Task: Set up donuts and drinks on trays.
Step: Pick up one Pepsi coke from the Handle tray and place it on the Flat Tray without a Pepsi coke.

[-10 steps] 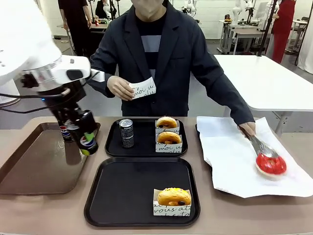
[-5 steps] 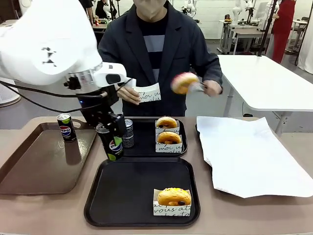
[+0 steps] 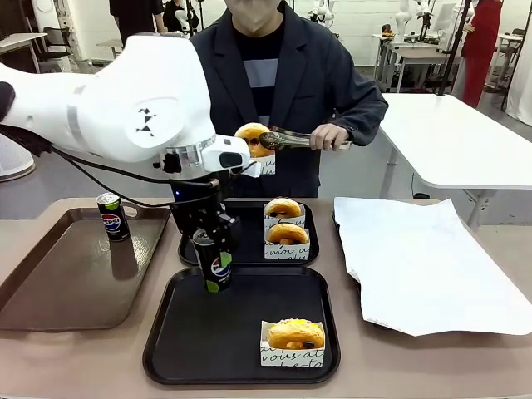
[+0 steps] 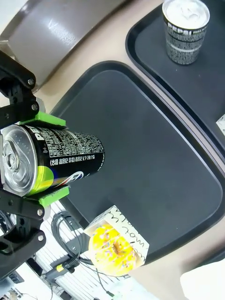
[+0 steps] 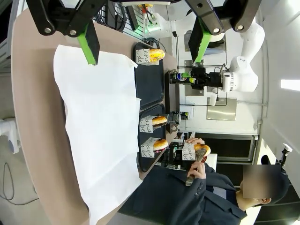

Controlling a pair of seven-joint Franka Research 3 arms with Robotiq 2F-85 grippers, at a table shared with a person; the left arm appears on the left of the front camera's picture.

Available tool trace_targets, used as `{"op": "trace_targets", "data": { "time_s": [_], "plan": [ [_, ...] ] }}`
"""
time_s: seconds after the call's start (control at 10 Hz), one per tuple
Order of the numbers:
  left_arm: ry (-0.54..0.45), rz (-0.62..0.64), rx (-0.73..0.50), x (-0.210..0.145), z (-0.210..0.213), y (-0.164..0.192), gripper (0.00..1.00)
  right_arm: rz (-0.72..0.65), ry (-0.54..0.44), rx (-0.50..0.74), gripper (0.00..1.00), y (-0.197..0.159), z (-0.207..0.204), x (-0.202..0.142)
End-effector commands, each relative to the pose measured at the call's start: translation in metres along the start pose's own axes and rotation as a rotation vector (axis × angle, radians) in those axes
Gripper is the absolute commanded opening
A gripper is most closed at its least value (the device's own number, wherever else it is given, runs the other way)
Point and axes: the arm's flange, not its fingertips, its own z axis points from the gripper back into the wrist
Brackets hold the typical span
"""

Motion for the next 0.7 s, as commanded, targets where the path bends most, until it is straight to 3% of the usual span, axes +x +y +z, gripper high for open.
{"op": "trace_targets", "data": {
  "time_s": [0.0,0.4,0.6],
  "plan": [
    [0.003,0.023,0.027,0.016,-0.003,0.001,0.59,0.001,0.009,0.002,1.00,0.000,0.002,-0.001],
    [0.051,0.043,0.003,0.024,-0.030,0.009,0.59,0.001,0.009,0.002,1.00,0.000,0.002,-0.001],
    [0.117,-0.042,0.070,-0.023,-0.004,0.014,0.59,0.001,0.009,0.002,1.00,0.000,0.002,-0.001]
  ]
}}
